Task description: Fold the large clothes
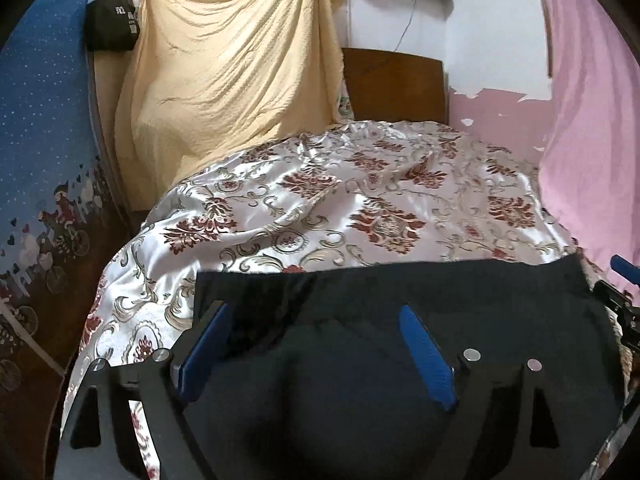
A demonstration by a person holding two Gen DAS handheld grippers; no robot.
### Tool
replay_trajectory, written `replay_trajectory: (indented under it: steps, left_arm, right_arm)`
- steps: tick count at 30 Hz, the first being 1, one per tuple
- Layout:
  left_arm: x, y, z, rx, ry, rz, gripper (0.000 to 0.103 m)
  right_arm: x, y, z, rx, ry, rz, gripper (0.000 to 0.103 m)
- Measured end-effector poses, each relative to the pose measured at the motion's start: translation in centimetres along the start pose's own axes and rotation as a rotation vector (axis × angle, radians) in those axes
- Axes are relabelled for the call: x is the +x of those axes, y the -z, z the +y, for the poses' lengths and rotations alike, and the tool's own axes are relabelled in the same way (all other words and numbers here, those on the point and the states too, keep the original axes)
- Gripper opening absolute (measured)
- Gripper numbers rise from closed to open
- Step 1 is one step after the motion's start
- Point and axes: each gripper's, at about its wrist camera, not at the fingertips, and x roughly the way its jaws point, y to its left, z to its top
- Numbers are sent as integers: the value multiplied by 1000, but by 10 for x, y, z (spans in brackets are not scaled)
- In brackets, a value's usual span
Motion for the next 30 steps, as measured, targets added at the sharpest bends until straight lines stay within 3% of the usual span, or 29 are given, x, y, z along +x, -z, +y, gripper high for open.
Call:
replay_trajectory:
  steps: [5,11,18,23,30]
  left_arm:
    - [-28,27,-14,22,82,-47,95]
    - [-39,58,-31,66,164,-66,97]
    - [-3,59,-44,139,122,-8,100]
    - [20,43,-49,196,57,11,103]
    - [56,35,-30,109,70,41,103]
  right_arm:
    - [-29,16,11,5,-83,-26,94]
    - [-36,39,30,-13,-144,-8,95]
    - [3,52,44,-42,-129,67,96]
    - [31,41,48,-73,-49,81,96]
    - [73,25,36,-35,-28,118,96]
